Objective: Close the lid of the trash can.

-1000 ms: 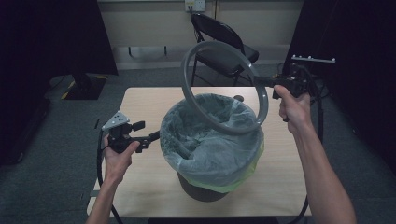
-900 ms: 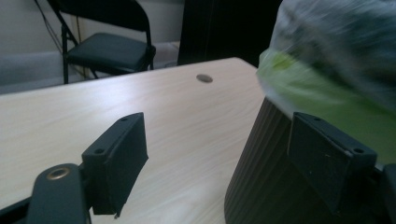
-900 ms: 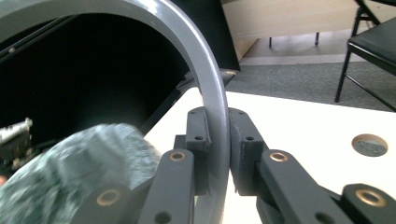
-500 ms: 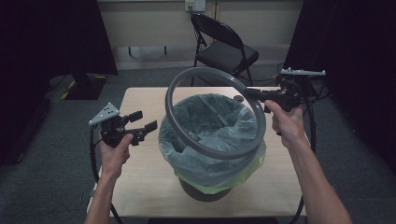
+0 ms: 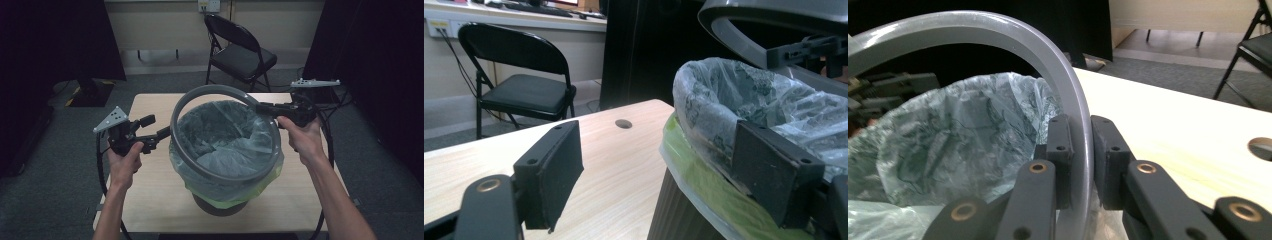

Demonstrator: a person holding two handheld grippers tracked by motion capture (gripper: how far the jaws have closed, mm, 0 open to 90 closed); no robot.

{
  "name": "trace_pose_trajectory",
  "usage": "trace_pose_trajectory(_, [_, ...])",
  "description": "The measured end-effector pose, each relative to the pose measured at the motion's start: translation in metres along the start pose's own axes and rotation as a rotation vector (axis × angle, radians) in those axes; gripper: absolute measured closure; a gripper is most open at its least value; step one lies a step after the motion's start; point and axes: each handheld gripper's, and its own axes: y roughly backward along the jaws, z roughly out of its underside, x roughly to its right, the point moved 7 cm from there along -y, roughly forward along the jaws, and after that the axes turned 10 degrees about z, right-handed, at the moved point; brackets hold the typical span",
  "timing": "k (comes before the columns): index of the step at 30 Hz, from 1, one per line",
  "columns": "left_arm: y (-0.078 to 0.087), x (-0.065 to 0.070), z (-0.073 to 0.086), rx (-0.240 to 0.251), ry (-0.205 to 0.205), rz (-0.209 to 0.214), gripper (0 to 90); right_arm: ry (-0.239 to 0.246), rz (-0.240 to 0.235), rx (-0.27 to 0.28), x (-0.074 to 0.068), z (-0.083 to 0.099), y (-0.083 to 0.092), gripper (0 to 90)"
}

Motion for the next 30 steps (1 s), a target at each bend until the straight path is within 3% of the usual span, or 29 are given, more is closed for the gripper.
trace_pose_trajectory(11, [0.007, 0.001, -0.011, 0.035, 0.001, 0.017, 23.2, 0.012, 0.008, 0.043, 0.000, 0.005, -0.001, 76.7])
trace_pose_trajectory(14, [0.007, 0.004, -0.017, 0.053, -0.004, 0.026, 24.5, 0.044, 0.032, 0.060, -0.001, 0.006, 0.000, 72.7])
trace_pose_trajectory(17, [0.005, 0.014, -0.029, 0.074, -0.027, 0.058, 26.4, 0.072, 0.068, 0.098, -0.002, 0.005, 0.005, 62.7])
trace_pose_trajectory(19, [0.002, 0.023, -0.036, 0.079, -0.057, 0.080, 26.9, 0.102, 0.099, 0.121, -0.004, 0.005, 0.010, 60.8])
trace_pose_trajectory(21, [-0.001, 0.032, -0.038, 0.076, -0.075, 0.099, 28.7, 0.117, 0.089, 0.142, -0.008, 0.006, 0.016, 57.2])
trace_pose_trajectory(23, [-0.005, 0.038, -0.036, 0.072, -0.075, 0.114, 31.3, 0.129, 0.087, 0.161, -0.010, 0.008, 0.023, 57.5])
trace_pose_trajectory(25, [-0.008, 0.037, -0.031, 0.050, -0.096, 0.073, 34.8, 0.125, 0.093, 0.186, -0.010, 0.012, 0.030, 63.8])
trace_pose_trajectory(28, [-0.013, 0.035, -0.025, 0.037, -0.072, 0.086, 43.1, 0.118, 0.104, 0.223, -0.006, 0.021, 0.033, 71.0])
trace_pose_trajectory(30, [-0.015, 0.036, -0.024, 0.026, -0.079, 0.103, 46.8, 0.093, 0.061, 0.234, -0.004, 0.026, 0.032, 77.1])
